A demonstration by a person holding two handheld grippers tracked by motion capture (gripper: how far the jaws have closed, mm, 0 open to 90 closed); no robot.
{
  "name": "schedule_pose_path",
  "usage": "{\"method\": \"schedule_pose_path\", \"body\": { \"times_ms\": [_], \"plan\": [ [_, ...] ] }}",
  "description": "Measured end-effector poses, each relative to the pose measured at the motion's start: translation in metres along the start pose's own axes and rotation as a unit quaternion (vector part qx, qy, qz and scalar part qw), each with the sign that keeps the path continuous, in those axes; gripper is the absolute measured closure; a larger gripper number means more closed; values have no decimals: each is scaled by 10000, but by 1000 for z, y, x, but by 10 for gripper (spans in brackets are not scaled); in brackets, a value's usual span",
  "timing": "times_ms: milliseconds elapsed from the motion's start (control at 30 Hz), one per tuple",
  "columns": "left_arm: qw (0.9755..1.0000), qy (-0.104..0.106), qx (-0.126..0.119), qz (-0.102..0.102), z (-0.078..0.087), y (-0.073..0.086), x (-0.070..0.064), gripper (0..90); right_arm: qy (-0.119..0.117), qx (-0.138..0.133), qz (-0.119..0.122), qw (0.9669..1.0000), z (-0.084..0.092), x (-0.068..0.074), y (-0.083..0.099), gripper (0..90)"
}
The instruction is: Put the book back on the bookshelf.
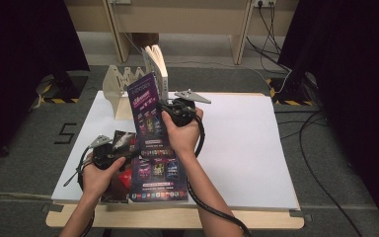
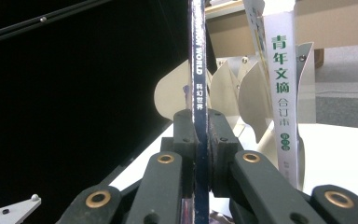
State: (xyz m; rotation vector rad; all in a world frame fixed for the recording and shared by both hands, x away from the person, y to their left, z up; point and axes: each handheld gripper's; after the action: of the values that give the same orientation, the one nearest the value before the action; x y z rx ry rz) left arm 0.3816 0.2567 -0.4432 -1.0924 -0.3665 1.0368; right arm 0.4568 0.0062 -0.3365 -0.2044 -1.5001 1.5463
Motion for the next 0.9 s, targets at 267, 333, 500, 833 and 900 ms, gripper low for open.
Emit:
{"method": "schedule_pose_path", "body": {
  "times_ms": [267, 333, 500, 833, 900],
  "plan": [
    [9999, -54, -93, -46, 1, -3, -3, 385, -53, -131, -3, 9999, 0, 1, -1, 850],
    [9999, -3, -149, -32, 2, -8, -6, 384, -60, -196, 0, 9998, 1, 1, -1, 850],
    [9995, 87, -263, -137, 2, -26, -16, 385, -24, -280, 3, 9996, 2, -1, 2, 850],
    [9982, 359, -439, -204, -15, -72, -42, 250, 76, -58, 182, 9998, 4, 1, 8, 849],
    [9984, 211, -426, -311, -19, -78, -45, 240, 90, -55, 186, 9998, 4, 1, 9, 849]
  ]
}}
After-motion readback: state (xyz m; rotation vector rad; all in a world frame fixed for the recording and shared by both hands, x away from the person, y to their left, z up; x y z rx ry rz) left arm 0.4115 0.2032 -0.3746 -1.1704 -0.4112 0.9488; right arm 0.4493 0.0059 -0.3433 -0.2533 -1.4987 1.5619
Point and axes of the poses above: each handheld gripper's, and its own axes: z roughly backward along the jaws, y roughly out of its underside, x roughly to its left, and after that the axes turned 8 degrees about -z, right-handed
